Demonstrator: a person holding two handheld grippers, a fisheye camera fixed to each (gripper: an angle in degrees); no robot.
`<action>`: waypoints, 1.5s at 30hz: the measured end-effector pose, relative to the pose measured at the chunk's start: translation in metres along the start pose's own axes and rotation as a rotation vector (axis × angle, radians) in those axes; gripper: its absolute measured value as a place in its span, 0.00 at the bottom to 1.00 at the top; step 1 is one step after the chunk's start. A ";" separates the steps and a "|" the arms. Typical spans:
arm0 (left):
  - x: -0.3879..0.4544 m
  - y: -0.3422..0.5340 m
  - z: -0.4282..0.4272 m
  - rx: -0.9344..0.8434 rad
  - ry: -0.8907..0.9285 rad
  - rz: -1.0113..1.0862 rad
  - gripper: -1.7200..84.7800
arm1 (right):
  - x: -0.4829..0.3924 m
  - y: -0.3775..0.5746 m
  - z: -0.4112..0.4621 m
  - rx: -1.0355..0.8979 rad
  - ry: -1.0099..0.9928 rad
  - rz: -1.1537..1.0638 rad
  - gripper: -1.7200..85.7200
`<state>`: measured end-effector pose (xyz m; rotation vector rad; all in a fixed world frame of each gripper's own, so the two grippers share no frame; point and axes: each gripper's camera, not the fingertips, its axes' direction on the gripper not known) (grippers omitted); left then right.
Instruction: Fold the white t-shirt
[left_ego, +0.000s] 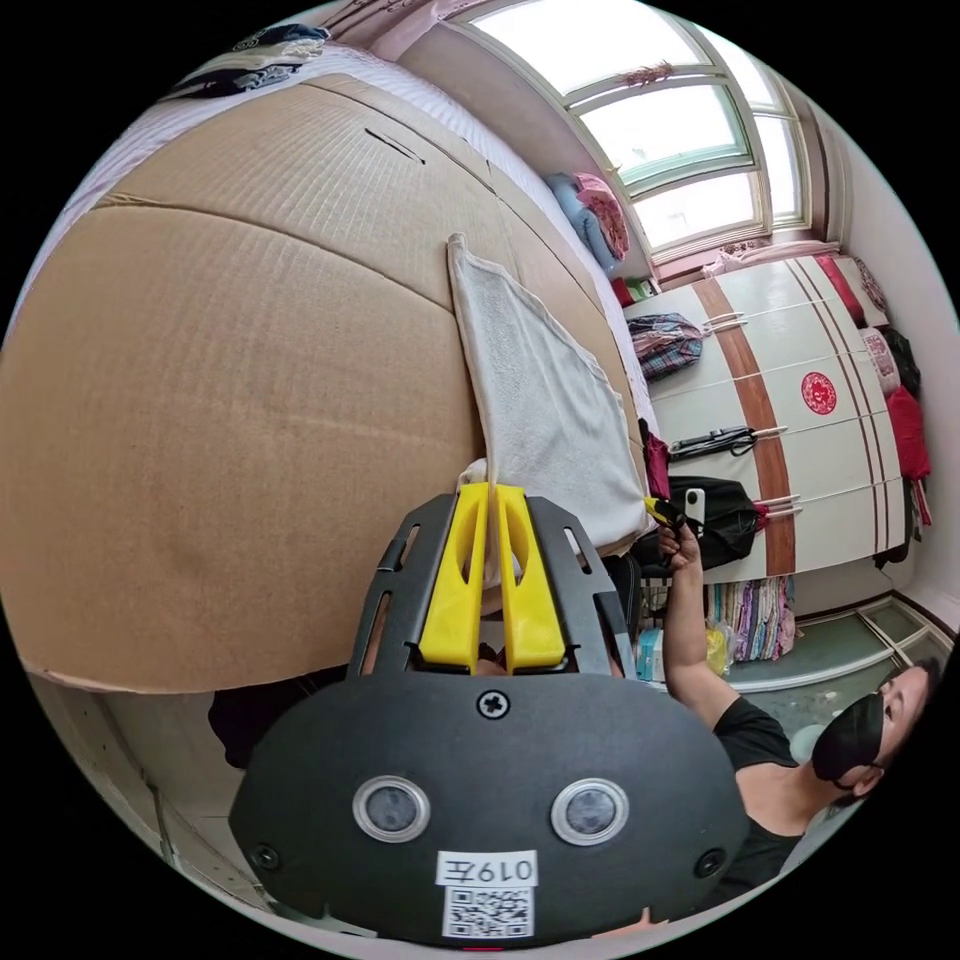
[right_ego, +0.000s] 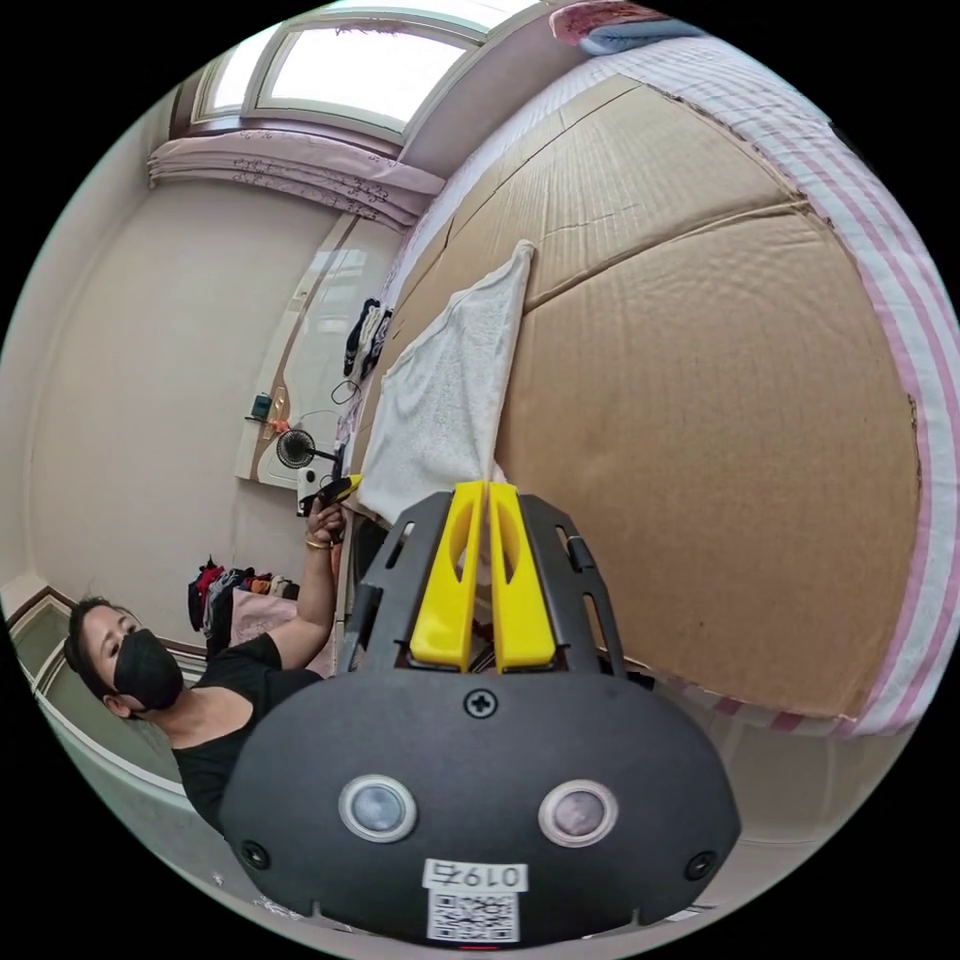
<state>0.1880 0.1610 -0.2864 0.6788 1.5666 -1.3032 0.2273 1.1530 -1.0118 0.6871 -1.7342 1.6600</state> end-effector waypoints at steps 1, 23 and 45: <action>0.000 0.001 0.000 0.002 0.001 0.001 0.04 | -0.002 0.002 -0.003 0.010 0.003 -0.008 0.02; 0.015 0.018 0.012 -0.009 -0.068 0.069 0.04 | 0.013 0.037 0.011 0.023 0.029 -0.059 0.04; 0.023 0.020 0.012 -0.001 -0.055 0.083 0.04 | 0.001 0.040 0.044 -0.058 0.124 -0.123 0.08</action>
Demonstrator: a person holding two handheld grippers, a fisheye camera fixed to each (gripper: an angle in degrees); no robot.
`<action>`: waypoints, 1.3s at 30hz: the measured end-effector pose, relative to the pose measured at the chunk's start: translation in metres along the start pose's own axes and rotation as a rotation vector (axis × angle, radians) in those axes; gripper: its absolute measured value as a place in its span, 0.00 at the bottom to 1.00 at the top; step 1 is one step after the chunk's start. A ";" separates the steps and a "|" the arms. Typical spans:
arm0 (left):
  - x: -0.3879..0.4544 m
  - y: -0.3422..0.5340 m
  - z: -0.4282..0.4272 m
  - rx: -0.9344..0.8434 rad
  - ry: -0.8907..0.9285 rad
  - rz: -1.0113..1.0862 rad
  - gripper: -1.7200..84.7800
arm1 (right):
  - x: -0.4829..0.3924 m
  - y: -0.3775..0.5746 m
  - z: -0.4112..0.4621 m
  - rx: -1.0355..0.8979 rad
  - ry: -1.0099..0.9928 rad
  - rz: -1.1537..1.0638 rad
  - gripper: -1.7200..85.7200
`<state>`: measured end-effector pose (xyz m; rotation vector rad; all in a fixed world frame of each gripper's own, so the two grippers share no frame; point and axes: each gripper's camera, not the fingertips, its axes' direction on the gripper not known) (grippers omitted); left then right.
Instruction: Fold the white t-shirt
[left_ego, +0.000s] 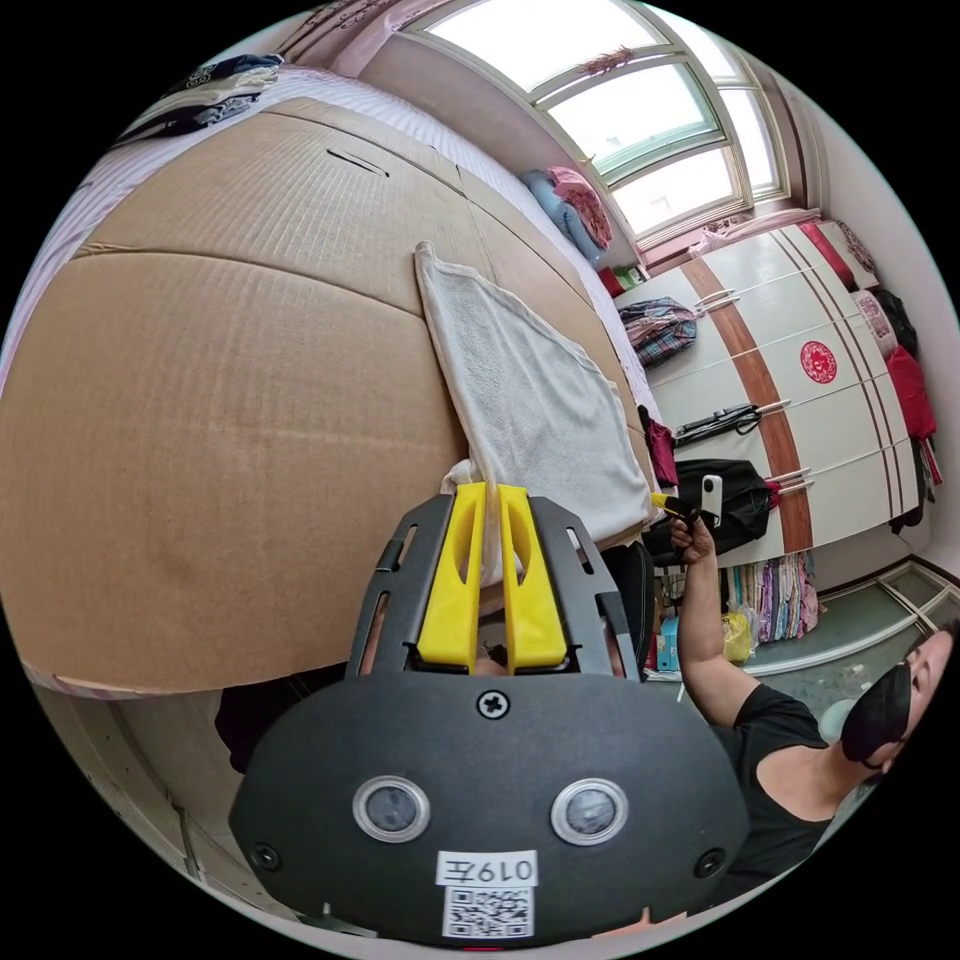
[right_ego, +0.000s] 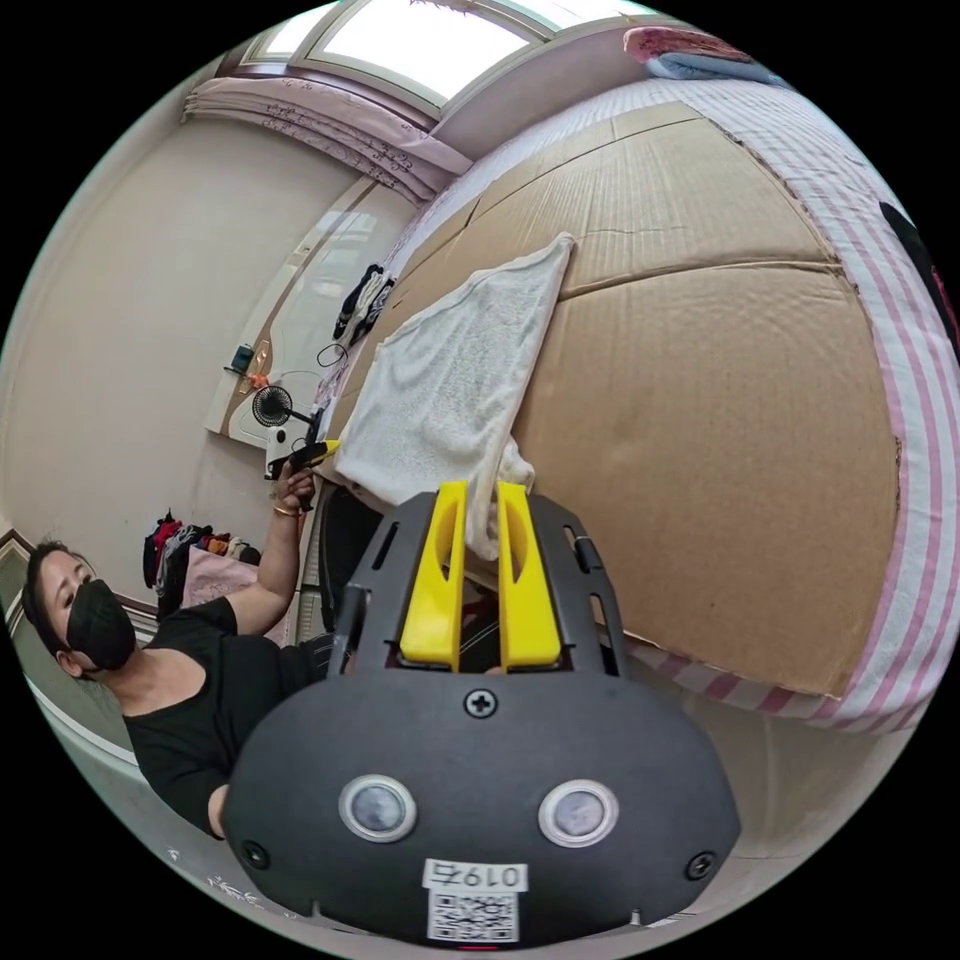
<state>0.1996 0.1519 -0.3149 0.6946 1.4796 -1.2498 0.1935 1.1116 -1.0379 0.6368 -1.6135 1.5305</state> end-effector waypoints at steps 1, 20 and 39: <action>0.000 0.000 0.000 0.000 0.000 -0.001 0.04 | 0.002 -0.002 0.004 -0.010 0.005 0.000 0.07; -0.006 -0.006 -0.018 0.044 0.027 0.033 0.06 | 0.024 -0.045 -0.001 0.067 -0.014 0.004 0.04; -0.008 -0.113 0.011 0.076 -0.142 -0.098 0.09 | 0.072 -0.230 0.084 0.130 0.068 0.110 0.08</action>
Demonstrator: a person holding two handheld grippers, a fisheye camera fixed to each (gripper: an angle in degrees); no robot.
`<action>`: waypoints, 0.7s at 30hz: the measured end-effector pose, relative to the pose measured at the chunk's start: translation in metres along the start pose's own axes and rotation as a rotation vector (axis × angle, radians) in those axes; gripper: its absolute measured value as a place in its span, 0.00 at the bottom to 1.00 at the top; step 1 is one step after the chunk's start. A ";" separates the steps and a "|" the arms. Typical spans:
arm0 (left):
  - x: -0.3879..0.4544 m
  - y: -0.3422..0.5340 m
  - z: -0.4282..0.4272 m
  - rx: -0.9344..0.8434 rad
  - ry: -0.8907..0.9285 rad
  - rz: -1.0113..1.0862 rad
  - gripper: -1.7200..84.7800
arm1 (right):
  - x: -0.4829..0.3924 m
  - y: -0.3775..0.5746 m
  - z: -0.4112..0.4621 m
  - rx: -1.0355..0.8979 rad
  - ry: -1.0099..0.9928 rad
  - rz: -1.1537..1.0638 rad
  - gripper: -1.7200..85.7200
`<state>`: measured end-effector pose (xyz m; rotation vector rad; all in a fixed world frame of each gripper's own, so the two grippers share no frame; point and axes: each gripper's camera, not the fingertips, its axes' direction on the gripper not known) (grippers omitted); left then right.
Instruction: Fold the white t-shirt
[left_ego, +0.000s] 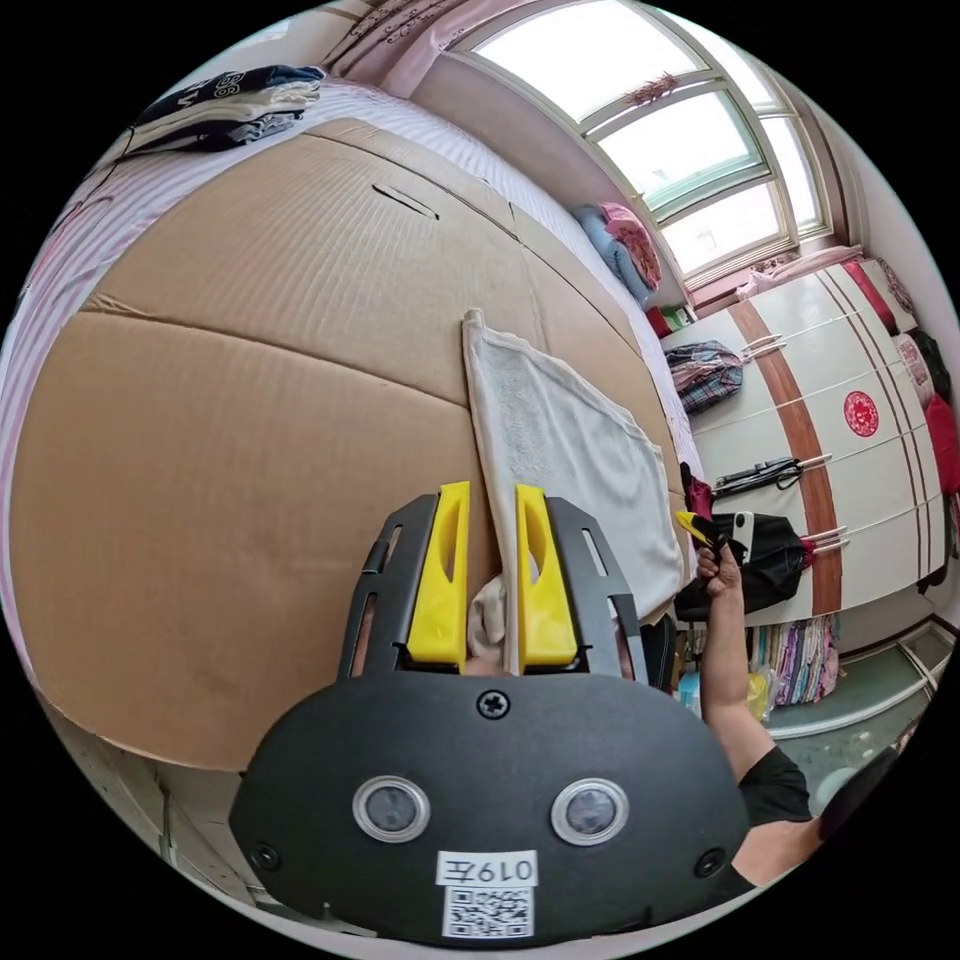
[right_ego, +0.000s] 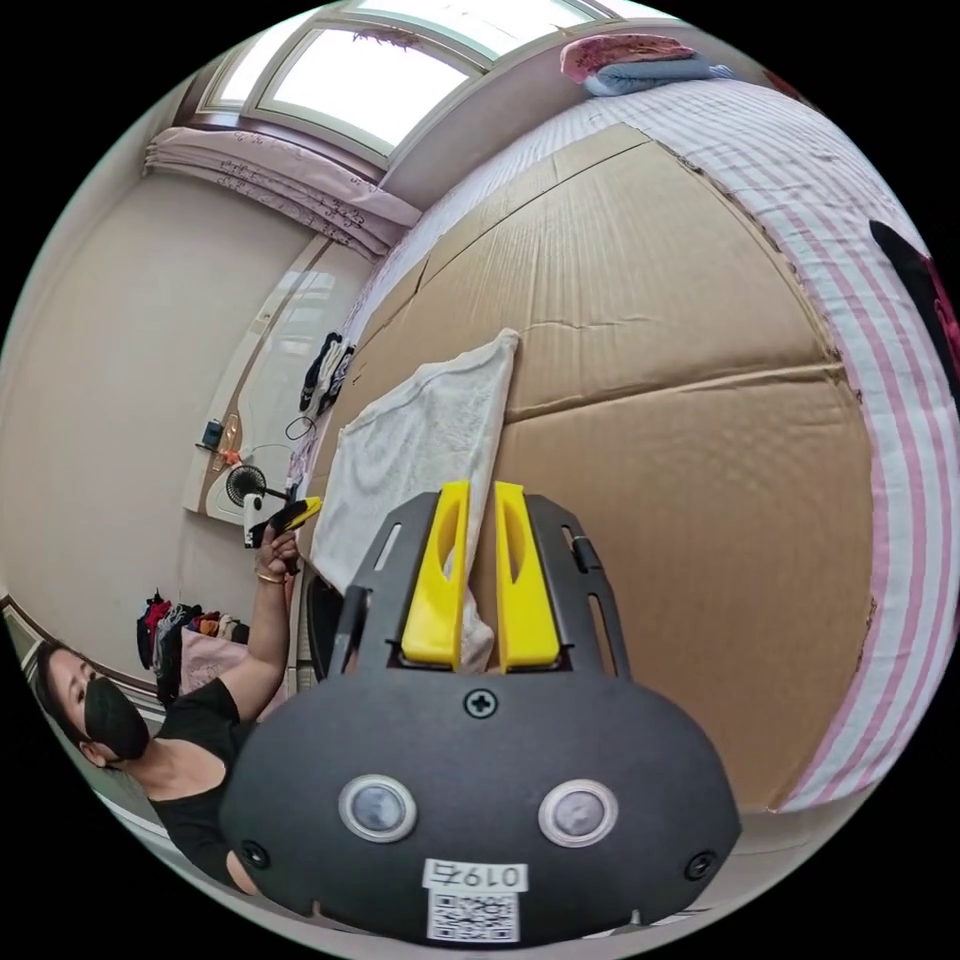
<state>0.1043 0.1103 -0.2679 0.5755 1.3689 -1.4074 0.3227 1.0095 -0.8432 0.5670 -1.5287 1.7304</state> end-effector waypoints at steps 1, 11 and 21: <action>0.001 -0.003 0.002 0.000 -0.009 -0.001 0.08 | -0.002 -0.011 0.010 -0.008 0.024 -0.010 0.08; 0.019 -0.035 0.020 -0.003 -0.076 0.025 0.05 | -0.016 -0.074 0.079 -0.073 0.131 -0.064 0.05; 0.022 -0.050 0.030 0.008 -0.110 0.043 0.04 | -0.006 -0.104 0.097 -0.017 0.142 -0.053 0.01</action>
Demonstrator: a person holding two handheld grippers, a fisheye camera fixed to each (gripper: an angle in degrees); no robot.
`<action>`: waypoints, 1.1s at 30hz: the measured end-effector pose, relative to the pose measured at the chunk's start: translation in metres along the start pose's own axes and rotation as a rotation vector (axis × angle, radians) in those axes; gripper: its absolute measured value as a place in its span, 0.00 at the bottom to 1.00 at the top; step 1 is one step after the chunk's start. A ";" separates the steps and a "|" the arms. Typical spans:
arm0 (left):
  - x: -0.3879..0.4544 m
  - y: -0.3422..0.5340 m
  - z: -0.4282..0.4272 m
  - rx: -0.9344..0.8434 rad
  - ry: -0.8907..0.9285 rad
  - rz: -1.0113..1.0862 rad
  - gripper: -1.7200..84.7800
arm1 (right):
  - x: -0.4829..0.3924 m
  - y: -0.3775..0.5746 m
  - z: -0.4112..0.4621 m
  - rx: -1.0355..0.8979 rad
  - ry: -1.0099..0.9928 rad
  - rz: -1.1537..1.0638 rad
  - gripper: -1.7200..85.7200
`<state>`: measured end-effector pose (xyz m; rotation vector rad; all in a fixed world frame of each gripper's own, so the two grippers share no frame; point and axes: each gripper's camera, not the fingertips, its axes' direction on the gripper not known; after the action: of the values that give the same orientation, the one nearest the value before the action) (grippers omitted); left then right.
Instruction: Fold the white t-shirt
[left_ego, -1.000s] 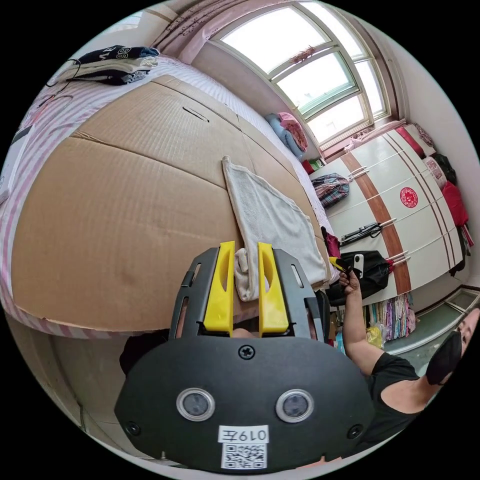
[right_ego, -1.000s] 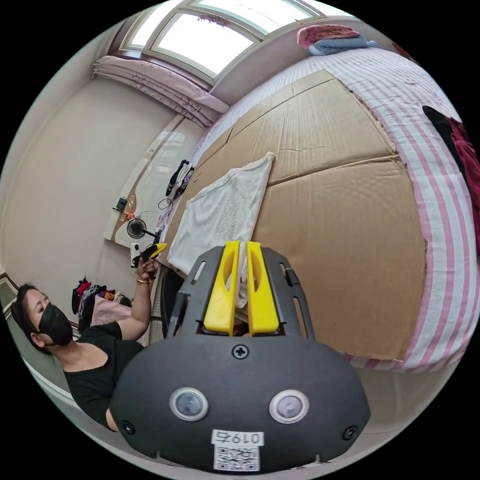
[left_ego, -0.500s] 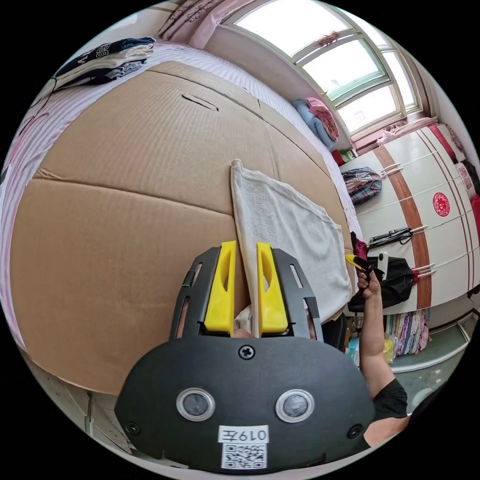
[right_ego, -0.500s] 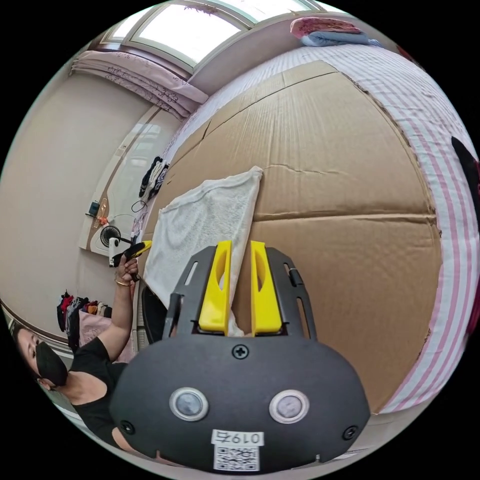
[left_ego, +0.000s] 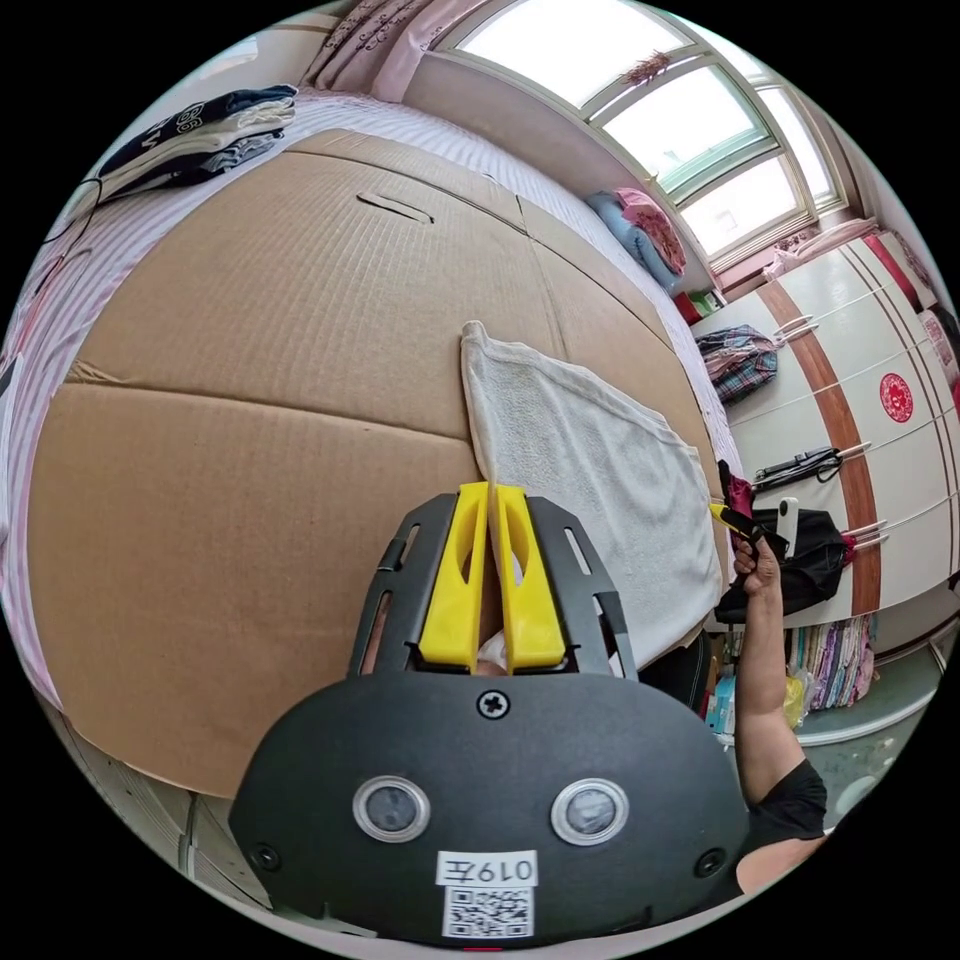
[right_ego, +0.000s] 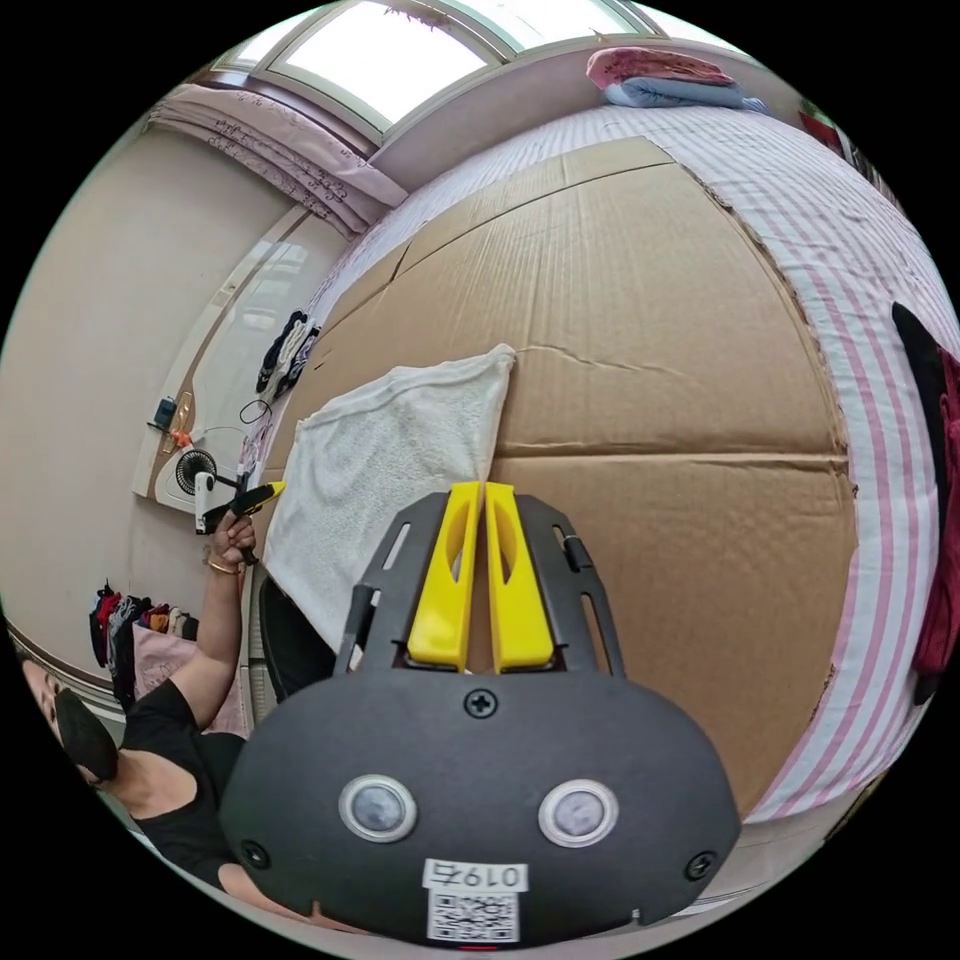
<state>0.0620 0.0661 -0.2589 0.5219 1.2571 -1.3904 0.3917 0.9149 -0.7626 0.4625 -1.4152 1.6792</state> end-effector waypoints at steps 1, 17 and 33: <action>0.000 -0.001 0.000 0.002 0.001 -0.002 0.04 | 0.002 -0.004 0.006 -0.009 0.007 0.006 0.01; 0.004 -0.016 0.005 0.031 0.008 0.017 0.03 | 0.007 -0.055 0.048 0.044 0.011 0.015 0.07; 0.024 -0.062 0.039 0.099 -0.043 0.017 0.07 | -0.008 -0.138 0.112 0.073 0.119 0.017 0.09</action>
<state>0.0130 0.0086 -0.2432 0.5664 1.1513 -1.4481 0.4790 0.8051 -0.6533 0.3858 -1.2789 1.7471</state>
